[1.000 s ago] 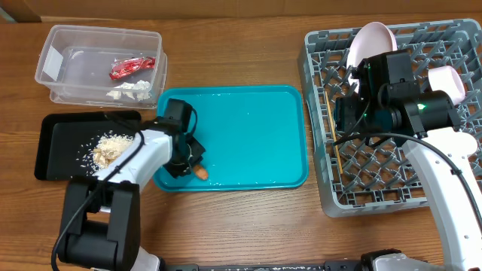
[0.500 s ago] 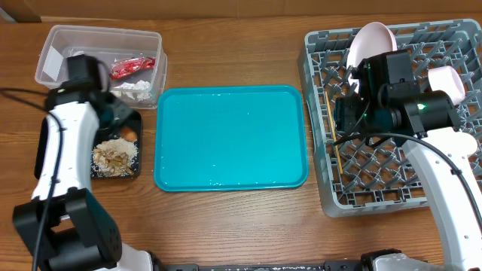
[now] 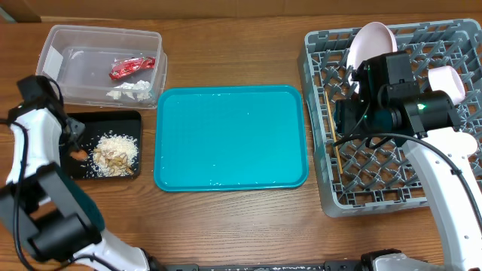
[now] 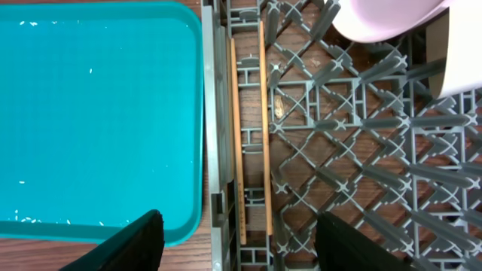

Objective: Sort waste into correct bins and load items into the dishwasher

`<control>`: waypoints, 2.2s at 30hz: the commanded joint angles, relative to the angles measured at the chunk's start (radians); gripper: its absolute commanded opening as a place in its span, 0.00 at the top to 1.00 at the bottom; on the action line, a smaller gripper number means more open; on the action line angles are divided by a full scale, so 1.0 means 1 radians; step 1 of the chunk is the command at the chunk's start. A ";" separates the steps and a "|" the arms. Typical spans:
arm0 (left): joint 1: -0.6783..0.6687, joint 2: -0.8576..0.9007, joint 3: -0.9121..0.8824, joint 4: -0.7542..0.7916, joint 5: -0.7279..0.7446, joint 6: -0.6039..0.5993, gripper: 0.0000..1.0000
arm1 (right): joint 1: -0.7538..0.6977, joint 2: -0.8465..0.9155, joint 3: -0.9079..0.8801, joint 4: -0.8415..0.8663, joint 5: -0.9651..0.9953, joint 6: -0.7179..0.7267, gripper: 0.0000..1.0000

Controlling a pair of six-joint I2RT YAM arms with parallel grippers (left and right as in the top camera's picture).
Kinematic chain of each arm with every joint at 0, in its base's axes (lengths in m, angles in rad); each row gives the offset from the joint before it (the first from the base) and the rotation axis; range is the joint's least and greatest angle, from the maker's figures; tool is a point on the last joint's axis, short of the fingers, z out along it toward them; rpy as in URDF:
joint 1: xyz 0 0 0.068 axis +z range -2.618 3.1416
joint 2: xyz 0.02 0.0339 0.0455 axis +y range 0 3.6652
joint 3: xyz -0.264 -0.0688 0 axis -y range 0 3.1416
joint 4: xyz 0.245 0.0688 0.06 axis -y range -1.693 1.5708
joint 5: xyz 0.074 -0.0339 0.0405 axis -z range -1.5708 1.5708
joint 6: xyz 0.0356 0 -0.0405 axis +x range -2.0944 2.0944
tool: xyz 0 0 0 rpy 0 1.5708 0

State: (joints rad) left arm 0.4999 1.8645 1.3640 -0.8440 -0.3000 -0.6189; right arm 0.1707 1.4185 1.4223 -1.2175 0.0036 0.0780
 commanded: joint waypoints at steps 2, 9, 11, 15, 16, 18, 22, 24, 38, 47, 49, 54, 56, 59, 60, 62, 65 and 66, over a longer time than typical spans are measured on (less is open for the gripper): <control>0.006 0.108 -0.005 0.011 -0.025 0.040 0.96 | -0.003 -0.003 0.009 0.001 -0.006 0.004 0.33; 0.006 0.182 -0.005 0.011 -0.024 0.040 0.76 | -0.003 -0.003 0.009 0.000 -0.006 0.004 0.33; 0.006 0.182 -0.005 0.011 -0.024 0.040 0.65 | -0.003 -0.003 0.009 0.000 -0.006 0.004 0.33; 0.006 0.181 0.011 -0.014 -0.010 0.066 0.44 | -0.003 -0.003 0.009 0.000 -0.005 0.004 0.33; 0.005 0.181 0.032 -0.037 -0.005 0.066 0.44 | -0.003 -0.003 0.009 0.000 -0.005 0.004 0.33; 0.003 0.180 0.121 -0.121 0.013 0.066 0.41 | -0.003 -0.003 0.009 0.007 -0.005 0.004 0.31; -0.030 0.169 0.309 -0.274 0.014 0.065 0.39 | -0.003 -0.003 0.009 0.047 -0.006 0.004 0.25; -0.083 0.141 0.385 -0.316 0.021 0.068 0.38 | -0.003 -0.003 0.009 0.079 -0.006 0.005 0.23; -0.563 0.050 0.406 -0.615 0.358 0.556 0.14 | -0.003 0.047 0.009 0.208 -0.208 0.071 0.00; -0.569 -0.054 0.344 -0.803 0.425 0.552 0.18 | -0.030 0.035 0.003 -0.082 -0.153 0.114 0.00; -0.569 -0.171 0.252 -0.736 0.425 0.552 0.16 | -0.042 -0.020 -0.024 -0.047 -0.150 0.113 0.00; -0.568 -0.591 -0.065 -0.469 0.421 0.525 0.00 | -0.043 -0.312 -0.200 0.128 -0.096 0.109 0.00; -0.568 -0.929 -0.275 -0.278 0.339 0.427 0.00 | -0.043 -0.624 -0.396 0.271 -0.013 0.110 0.00; -0.568 -1.118 -0.369 -0.216 0.299 0.348 0.00 | -0.043 -0.802 -0.484 0.285 0.032 0.109 0.00; -0.568 -1.166 -0.388 -0.204 0.300 0.348 0.00 | -0.043 -0.831 -0.495 0.280 0.032 0.109 0.00; -0.568 -1.240 -0.404 -0.193 0.299 0.349 0.00 | -0.043 -0.893 -0.501 0.222 0.032 0.109 0.00; -0.568 -1.289 -0.404 -0.202 0.299 0.349 0.00 | -0.043 -0.911 -0.501 0.132 0.032 0.109 0.00; -0.568 -1.291 -0.404 -0.204 0.299 0.349 0.00 | -0.043 -0.911 -0.501 0.110 0.032 0.109 0.00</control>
State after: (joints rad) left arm -0.0708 0.5926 0.9768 -1.0466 0.0181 -0.2432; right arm 0.1307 0.5121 0.9340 -1.0622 0.0162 0.1833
